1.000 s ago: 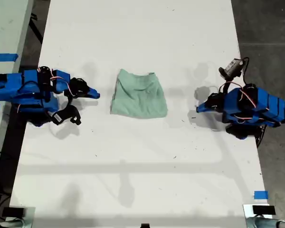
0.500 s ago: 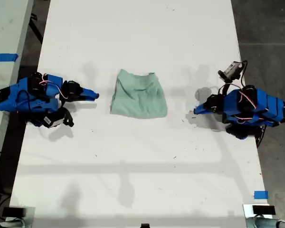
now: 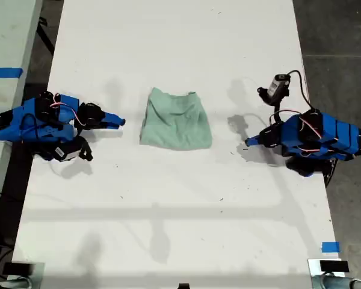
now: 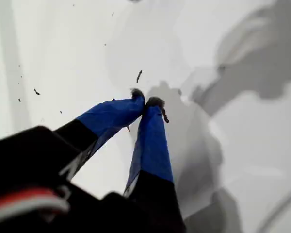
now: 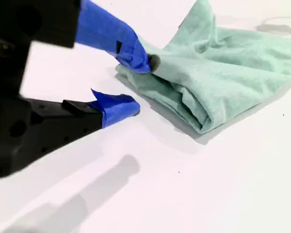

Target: Fold tshirt

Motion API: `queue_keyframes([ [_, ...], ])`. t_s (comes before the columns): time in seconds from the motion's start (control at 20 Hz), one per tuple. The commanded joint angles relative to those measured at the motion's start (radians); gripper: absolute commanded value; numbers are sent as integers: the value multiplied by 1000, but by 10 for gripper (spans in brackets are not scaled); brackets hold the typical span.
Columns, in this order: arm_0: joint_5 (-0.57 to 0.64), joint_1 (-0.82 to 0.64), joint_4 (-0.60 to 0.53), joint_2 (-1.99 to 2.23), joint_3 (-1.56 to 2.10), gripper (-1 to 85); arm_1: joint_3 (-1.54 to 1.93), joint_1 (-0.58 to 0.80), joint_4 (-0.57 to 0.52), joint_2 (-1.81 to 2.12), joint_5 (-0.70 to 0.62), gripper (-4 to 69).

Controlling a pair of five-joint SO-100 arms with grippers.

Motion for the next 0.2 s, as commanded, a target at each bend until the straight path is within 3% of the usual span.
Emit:
queue_keyframes([
  [0.0,-12,-15,2,112,3,115,-8,0,21,14,-9,34],
  [0.15,-12,-15,2,112,3,115,-8,0,21,14,-9,34],
])
